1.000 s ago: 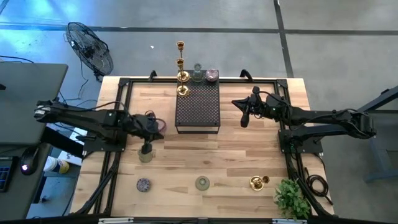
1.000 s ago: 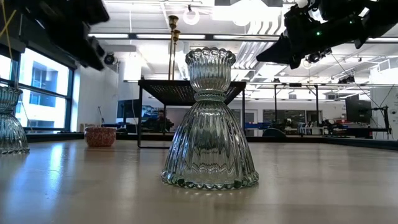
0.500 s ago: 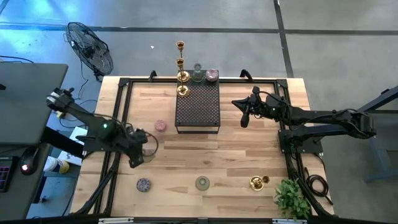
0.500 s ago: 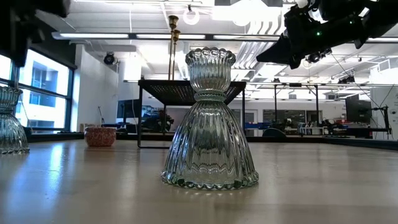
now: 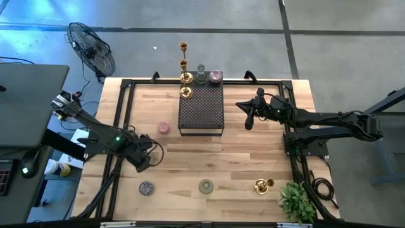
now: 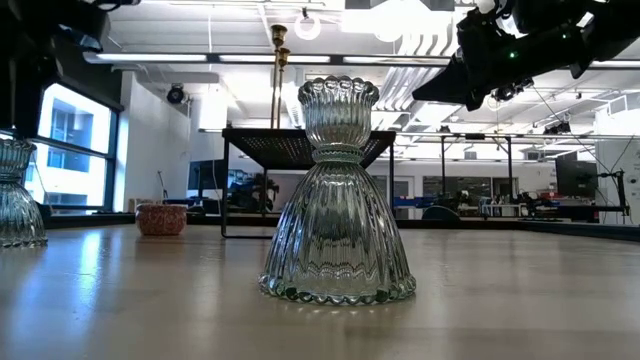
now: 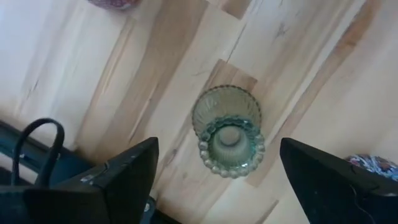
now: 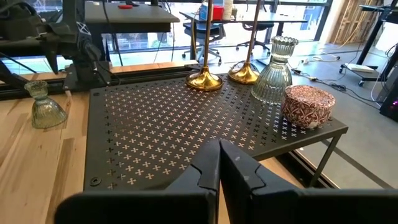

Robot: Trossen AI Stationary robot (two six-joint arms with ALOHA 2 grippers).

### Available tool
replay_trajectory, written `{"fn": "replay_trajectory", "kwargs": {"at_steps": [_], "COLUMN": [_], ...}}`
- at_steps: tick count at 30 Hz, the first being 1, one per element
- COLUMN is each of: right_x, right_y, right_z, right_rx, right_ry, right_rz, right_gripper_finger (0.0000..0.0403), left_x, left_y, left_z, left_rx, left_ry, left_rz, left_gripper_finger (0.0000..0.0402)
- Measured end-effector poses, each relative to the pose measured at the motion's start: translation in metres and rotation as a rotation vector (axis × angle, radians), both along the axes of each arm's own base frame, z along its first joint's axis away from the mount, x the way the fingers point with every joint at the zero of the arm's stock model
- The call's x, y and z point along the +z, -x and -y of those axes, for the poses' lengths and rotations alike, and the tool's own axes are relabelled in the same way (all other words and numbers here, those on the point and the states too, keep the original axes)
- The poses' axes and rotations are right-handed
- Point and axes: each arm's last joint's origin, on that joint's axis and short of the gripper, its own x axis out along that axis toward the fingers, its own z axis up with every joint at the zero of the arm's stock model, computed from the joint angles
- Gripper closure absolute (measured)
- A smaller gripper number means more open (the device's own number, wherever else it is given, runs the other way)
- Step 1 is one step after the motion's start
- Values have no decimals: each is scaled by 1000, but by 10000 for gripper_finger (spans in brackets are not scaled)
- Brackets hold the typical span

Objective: Pick & Place candle stick holders
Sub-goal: Put the green candle holder on the shelf

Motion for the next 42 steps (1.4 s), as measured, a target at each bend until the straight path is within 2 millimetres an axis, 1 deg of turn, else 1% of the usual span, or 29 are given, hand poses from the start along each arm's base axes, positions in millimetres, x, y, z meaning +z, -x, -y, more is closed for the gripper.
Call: {"fn": "replay_trajectory", "kwargs": {"at_steps": [4, 9, 12, 14, 17, 25, 27, 29, 32, 36, 39, 42], "right_x": [0, 0, 0, 0, 0, 0, 0, 0, 0, 2, 2, 2], "right_y": [0, 0, 0, 0, 0, 0, 0, 0, 0, 0, 0, 0], "right_z": [0, 0, 0, 0, 0, 0, 0, 0, 0, 0, 0, 0], "right_rx": [0, -1, 0, 0, -1, -1, -1, 0, -1, -3, 4, 13], "right_ry": [-1, -2, -3, -3, -3, -3, -3, -3, -3, -11, -19, -24], "right_rz": [-3, -2, -2, -2, -2, -2, -2, -2, -1, 25, 28, 30], "right_gripper_finger": [403, 403, 403, 403, 403, 403, 403, 403, 403, 403, 403, 403], "left_x": [-12, -25, -28, -28, -27, -27, -27, -27, -17, 5, 22, 33], "left_y": [2, 1, 2, 1, -2, -3, -3, -4, -7, -22, -40, -64], "left_z": [0, 0, 0, 0, 2, 3, 3, 3, 5, -2, -11, -19], "left_rx": [23, 25, 26, 23, 5, -20, -21, -32, -75, -122, -179, -269], "left_ry": [32, 36, 29, 35, 44, 53, 53, 52, 44, -21, -51, -54], "left_rz": [-25, 0, -3, 7, 32, 46, 47, 49, 74, 184, 296, 425], "left_gripper_finger": [71, 71, 72, 80, 110, 216, 232, 233, 233, 233, 231, 230]}}
